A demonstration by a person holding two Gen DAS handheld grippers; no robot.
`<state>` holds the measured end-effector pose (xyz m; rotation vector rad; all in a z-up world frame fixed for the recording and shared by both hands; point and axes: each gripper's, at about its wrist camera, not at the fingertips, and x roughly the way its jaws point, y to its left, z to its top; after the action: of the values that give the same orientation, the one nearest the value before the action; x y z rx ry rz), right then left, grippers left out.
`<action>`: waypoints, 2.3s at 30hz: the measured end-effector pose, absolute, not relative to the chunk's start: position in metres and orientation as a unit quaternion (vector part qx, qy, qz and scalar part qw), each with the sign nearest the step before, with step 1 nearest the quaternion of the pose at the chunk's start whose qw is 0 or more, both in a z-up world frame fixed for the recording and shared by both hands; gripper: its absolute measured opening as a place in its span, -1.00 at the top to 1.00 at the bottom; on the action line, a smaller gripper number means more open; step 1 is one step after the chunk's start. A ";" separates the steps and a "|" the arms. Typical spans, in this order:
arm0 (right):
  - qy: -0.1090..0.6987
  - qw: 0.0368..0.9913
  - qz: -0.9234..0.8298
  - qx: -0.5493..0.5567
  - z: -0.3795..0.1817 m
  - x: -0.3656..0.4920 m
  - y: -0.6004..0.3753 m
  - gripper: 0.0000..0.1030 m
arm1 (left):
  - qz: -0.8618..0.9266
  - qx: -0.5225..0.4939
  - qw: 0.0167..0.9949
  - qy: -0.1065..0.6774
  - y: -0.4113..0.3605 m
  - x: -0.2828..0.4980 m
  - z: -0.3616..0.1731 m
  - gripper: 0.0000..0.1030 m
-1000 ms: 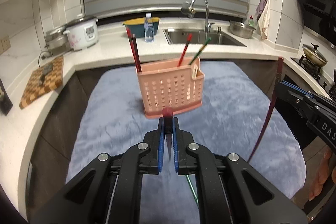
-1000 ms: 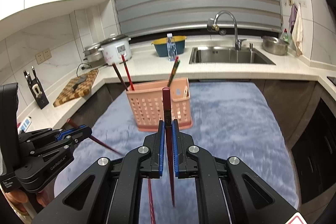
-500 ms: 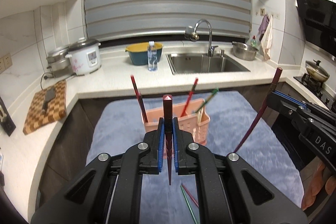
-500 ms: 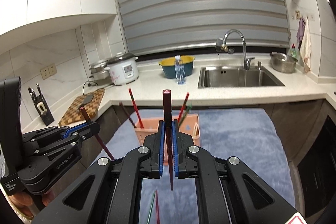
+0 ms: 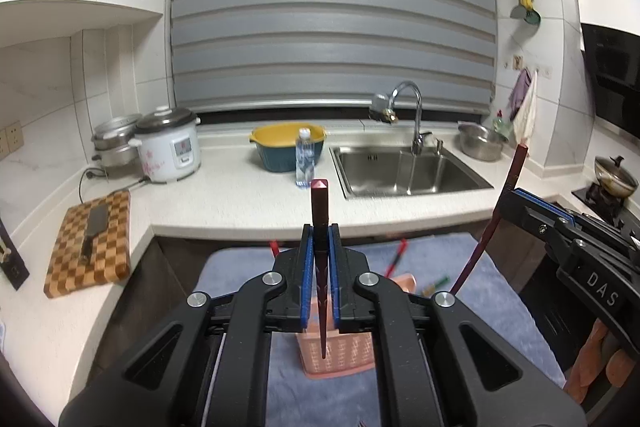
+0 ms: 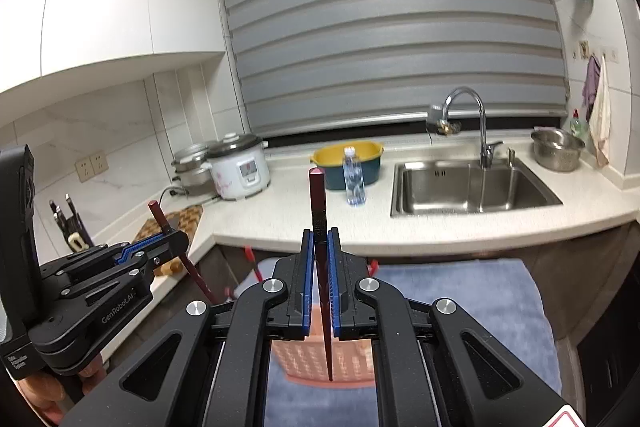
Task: Organize utensils
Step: 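Lift the red chopsticks with both tools and lower them into the pink caddy, then open both tools to release the red chopsticks into the caddy, then move both open tools down to the last red and green chopsticks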
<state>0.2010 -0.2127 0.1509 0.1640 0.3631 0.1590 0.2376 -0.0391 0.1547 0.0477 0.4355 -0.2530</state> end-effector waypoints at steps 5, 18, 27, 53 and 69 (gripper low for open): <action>0.165 0.980 0.079 0.080 0.166 0.231 -0.208 0.87 | -0.122 0.016 0.972 0.201 -0.036 0.261 0.166 0.87; 0.223 0.969 0.075 0.071 0.118 0.290 -0.198 0.87 | -0.120 0.007 0.962 0.247 -0.038 0.308 0.119 0.87; 0.249 0.964 0.068 0.065 0.099 0.302 -0.198 0.87 | -0.115 0.007 0.956 0.268 -0.037 0.317 0.101 0.86; 0.248 0.964 0.067 0.069 0.093 0.250 -0.201 0.54 | -0.107 0.025 0.958 0.265 -0.048 0.271 0.090 0.11; 0.300 0.950 0.063 0.057 0.033 0.161 -0.204 0.44 | -0.116 0.022 0.943 0.312 -0.040 0.195 0.038 0.11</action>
<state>0.1610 -0.2045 0.0328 0.1157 0.6105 0.1275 0.1948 -0.0400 0.0375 0.0444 0.6364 -0.2359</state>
